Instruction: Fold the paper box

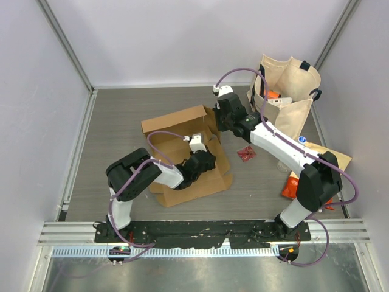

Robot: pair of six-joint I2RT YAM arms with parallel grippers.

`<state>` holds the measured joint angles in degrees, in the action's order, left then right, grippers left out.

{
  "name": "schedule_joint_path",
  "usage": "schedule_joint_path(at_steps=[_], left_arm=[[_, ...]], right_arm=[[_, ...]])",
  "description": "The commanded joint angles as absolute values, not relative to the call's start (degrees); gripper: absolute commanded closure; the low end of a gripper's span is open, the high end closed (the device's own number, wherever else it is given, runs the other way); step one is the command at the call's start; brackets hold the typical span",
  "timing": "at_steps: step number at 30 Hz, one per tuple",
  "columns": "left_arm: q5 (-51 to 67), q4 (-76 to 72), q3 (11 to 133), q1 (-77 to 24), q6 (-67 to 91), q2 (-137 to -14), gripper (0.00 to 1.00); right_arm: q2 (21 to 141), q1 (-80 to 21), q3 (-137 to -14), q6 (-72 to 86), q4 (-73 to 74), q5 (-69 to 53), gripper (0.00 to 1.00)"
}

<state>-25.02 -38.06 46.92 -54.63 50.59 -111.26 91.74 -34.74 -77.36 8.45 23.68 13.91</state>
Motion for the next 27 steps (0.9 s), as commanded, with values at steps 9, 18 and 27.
schedule_joint_path(at_steps=[9, 18, 27], left_arm=[[-26.37, -47.46, 50.87, -55.99, 40.69, -111.61, 0.54], [-30.14, -41.07, 52.03, -54.32, 56.59, -118.22, 0.71], [-29.45, -41.66, 50.62, -54.23, 57.23, -118.47, 0.80]], right_arm=[[92.81, -33.58, -79.36, 11.87, 21.44, 12.83, 0.99], [92.55, -33.57, -80.15, 8.61, 21.71, 14.76, 0.99], [93.34, -33.13, -85.78, 12.91, 25.31, 12.48, 0.99]])
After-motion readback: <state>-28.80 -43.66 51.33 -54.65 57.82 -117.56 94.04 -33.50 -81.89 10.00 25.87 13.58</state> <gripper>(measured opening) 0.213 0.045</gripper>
